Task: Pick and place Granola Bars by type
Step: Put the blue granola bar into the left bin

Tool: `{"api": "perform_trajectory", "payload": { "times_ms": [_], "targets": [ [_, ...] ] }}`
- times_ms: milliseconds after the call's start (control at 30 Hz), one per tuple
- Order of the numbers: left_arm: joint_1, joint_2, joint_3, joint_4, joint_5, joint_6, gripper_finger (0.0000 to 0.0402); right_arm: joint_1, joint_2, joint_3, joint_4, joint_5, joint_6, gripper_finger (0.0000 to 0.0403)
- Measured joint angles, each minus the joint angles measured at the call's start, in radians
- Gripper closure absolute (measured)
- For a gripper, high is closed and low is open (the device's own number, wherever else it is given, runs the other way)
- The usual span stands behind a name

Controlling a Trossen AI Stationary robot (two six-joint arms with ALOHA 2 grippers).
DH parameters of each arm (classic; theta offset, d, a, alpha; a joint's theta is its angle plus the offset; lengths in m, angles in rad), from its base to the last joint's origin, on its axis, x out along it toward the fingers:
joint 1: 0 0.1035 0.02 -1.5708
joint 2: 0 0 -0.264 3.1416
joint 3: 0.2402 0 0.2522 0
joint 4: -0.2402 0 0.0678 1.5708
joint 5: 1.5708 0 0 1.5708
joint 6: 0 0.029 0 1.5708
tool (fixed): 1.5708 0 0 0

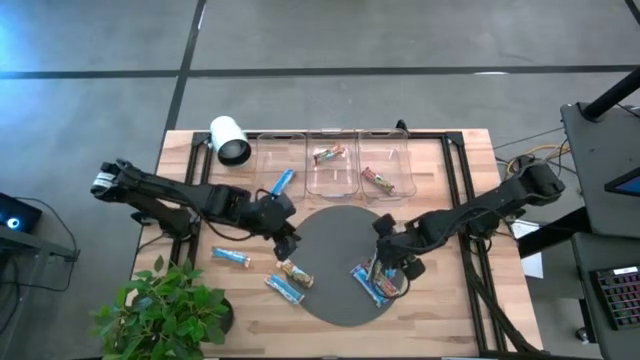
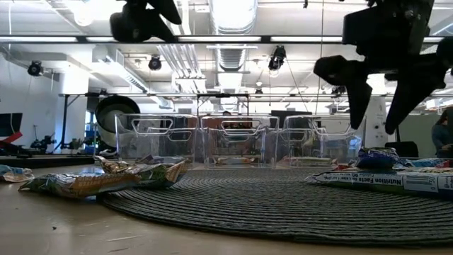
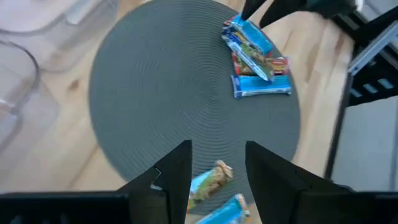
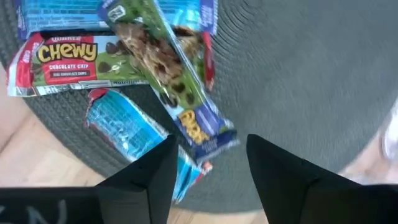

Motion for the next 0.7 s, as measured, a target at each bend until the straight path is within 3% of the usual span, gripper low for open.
{"api": "perform_trajectory", "payload": {
  "times_ms": [200,433,700],
  "targets": [
    [-0.018,-0.036,-0.041,0.048,-0.001,-0.044,0.0270,0.003,0.051,0.000,0.074,-0.042,-0.159,0.0179],
    [-0.021,-0.046,-0.039,0.048,-0.026,-0.042,0.0270,0.001,0.118,-0.001,0.123,-0.042,-0.175,0.0134],
    [-0.021,-0.046,-0.039,0.048,-0.027,-0.034,0.0270,-0.003,0.186,-0.001,0.131,-0.041,-0.175,0.0148]
  ]
}}
